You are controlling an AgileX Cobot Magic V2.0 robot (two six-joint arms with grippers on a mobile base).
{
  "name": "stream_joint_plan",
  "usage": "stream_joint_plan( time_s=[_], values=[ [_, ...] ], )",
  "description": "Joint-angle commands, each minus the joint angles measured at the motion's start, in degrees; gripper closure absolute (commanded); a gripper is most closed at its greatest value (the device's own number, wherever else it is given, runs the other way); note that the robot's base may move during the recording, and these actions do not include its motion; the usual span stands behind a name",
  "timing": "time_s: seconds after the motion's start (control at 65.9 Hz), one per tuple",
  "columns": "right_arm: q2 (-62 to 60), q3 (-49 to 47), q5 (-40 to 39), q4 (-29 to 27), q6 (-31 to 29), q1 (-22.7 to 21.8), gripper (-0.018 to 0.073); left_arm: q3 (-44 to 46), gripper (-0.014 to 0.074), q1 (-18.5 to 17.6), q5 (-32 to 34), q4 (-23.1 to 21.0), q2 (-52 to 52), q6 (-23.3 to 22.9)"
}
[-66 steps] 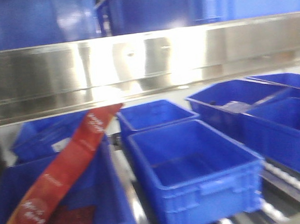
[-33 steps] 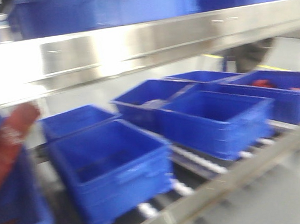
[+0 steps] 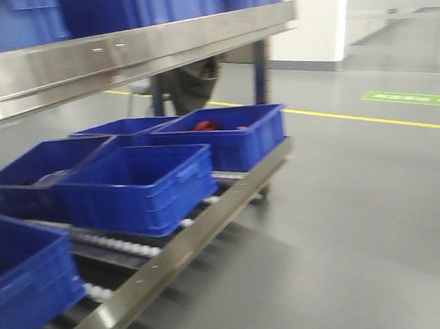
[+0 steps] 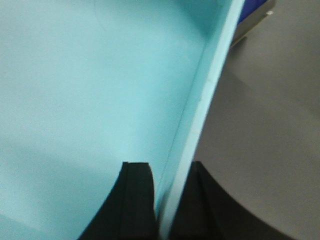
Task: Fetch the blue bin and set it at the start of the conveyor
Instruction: 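Hold the bin in both grippers while the base turns away from the rack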
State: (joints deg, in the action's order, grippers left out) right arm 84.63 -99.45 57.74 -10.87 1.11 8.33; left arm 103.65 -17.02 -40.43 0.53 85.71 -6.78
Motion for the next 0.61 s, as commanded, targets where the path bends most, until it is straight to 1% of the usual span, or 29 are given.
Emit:
stream_joint_plan(
  time_s=[0.0, 0.592],
  values=[
    [-0.8, -0.5, -0.4, 1.6, -2.1, -0.2, 0.0711, 0.7, 0.0708, 0.0, 4.2, 0.2, -0.7, 0.2],
    [-0.8, -0.5, -0.4, 1.6, -2.1, -0.2, 0.0711, 0.7, 0.0708, 0.0, 4.2, 0.2, -0.7, 0.2]
  ],
)
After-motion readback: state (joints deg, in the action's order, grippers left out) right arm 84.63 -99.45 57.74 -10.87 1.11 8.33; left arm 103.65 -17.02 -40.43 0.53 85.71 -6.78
